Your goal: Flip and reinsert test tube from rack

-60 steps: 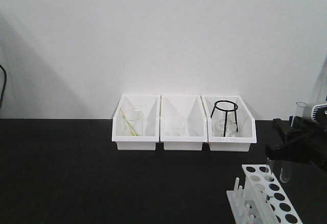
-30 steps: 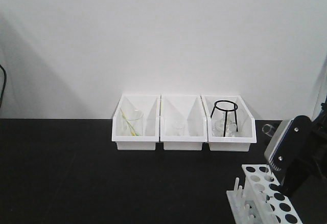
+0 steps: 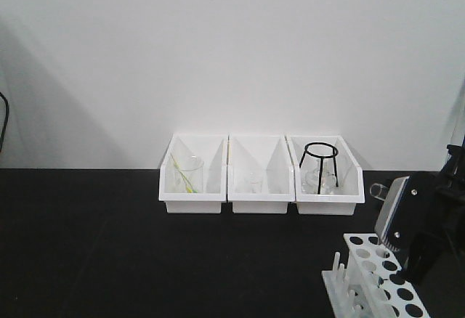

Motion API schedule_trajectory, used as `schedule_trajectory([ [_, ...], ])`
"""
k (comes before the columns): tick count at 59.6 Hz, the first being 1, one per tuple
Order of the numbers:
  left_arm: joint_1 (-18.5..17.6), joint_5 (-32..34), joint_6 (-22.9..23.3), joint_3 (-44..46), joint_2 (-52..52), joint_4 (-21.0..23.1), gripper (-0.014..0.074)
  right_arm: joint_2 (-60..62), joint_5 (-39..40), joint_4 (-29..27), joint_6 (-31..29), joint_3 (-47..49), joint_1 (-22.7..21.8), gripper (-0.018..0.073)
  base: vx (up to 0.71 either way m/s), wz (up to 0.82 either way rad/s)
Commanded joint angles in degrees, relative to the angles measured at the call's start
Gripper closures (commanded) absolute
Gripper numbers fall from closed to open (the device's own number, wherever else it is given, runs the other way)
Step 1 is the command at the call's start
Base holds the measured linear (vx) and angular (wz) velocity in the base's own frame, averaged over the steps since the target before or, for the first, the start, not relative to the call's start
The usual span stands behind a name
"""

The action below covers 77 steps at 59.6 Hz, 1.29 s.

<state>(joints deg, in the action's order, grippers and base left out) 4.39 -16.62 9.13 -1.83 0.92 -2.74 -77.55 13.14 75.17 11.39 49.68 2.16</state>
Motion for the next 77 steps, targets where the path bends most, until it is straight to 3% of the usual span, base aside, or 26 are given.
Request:
schedule_trajectory([
  [1,-0.4,5.0,0.0,0.0,0.7,0.2,0.0603,1.9,2.1,-7.3,4.2,2.1,-0.3,0.0568,0.00,0.00],
  [12,-0.4,5.0,0.0,0.0,0.7,0.2,0.0603,1.9,2.1,-19.4,8.2,2.1,-0.3,0.0568,0.00,0.00],
  [33,-0.4,5.0,0.0,0.0,0.7,0.2,0.0603,-0.3,8.4,-48.7,12.4,1.8,-0.3,0.0568,0.00,0.00],
  [42,-0.4,5.0,0.0,0.0,0.7,0.2,0.0603,-2.7,23.4,-59.0,10.4,-3.1,-0.3,0.0568,0.00,0.00],
  [50,-0.4,5.0,0.0,0.0,0.7,0.2,0.0603,-5.7,32.9,-61.4,4.4,-8.6,-0.3,0.0568,0.00,0.00],
  [65,-0.4,5.0,0.0,0.0,0.7,0.2,0.0603,-11.0,34.3,-62.7,-1.2,-10.6,-0.3,0.0568,0.00,0.00],
  [77,-0.4,5.0,0.0,0.0,0.7,0.2,0.0603,-14.8,36.4,-62.5,-1.3,-10.6,-0.3,0.0568,0.00,0.00],
])
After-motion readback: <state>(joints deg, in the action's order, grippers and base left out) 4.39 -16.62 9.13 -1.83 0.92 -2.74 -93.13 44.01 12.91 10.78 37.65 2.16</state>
